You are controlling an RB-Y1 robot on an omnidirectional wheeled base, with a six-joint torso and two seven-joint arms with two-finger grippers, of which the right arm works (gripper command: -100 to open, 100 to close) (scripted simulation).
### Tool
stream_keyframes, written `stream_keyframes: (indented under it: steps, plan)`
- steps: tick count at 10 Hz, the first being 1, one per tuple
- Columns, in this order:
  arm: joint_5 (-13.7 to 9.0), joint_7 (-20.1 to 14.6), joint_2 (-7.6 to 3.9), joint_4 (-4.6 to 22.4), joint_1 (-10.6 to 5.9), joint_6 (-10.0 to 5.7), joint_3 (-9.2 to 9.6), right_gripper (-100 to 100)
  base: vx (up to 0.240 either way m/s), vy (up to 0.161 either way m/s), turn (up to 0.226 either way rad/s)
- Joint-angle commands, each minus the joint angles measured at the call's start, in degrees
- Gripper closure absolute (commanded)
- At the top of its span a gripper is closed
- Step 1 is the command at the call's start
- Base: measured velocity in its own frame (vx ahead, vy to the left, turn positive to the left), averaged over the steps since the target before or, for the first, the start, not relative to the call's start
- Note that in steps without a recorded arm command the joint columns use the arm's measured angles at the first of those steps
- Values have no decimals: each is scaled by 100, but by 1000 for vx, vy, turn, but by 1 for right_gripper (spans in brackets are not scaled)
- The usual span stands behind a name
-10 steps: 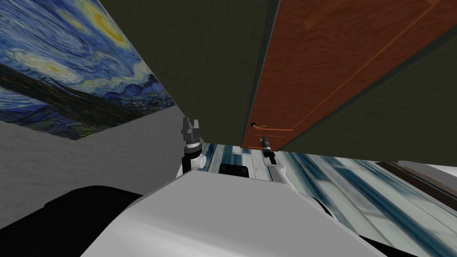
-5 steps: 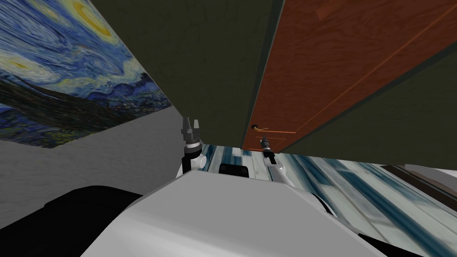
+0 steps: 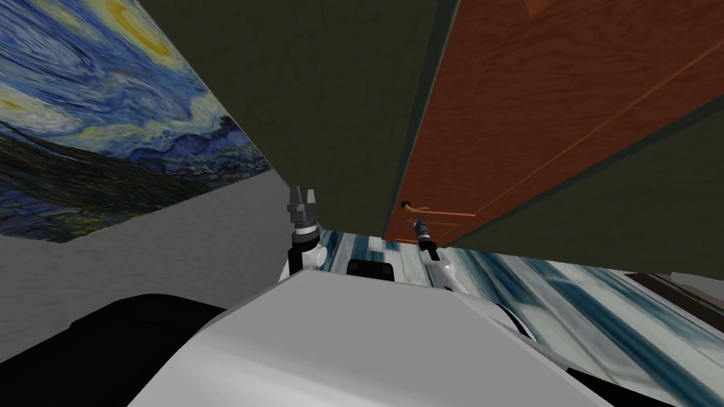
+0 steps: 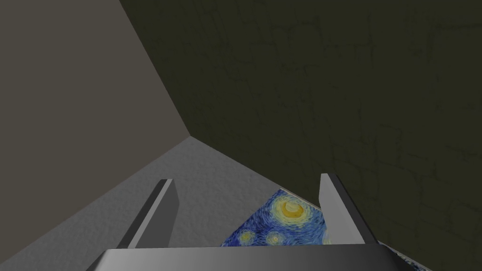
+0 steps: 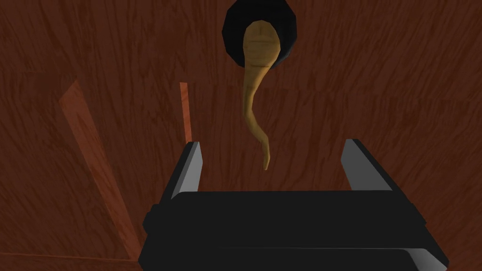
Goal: Pull the door open
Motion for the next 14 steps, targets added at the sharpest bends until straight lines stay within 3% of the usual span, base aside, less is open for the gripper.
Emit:
stream_keyframes:
  steps: [1,4,6,7,9,10,14]
  plan:
    - [-34,-47,-58,-57,96,-17,-44,-100,182,20,107]
    - [-147,-187,-321,74,219,-151,-183,-100,190,43,137]
    - [-147,-187,-321,74,219,-151,-183,-100,99,15,21]
    - [-213,-268,-474,150,290,-229,-263,-100,141,21,176]
    - [-202,-272,-454,88,302,-173,-248,-100,105,7,53]
    - [-202,-272,-454,88,302,-173,-248,100,-8,0,-5]
    - [-202,-272,-454,88,302,-173,-248,100,-10,-2,2]
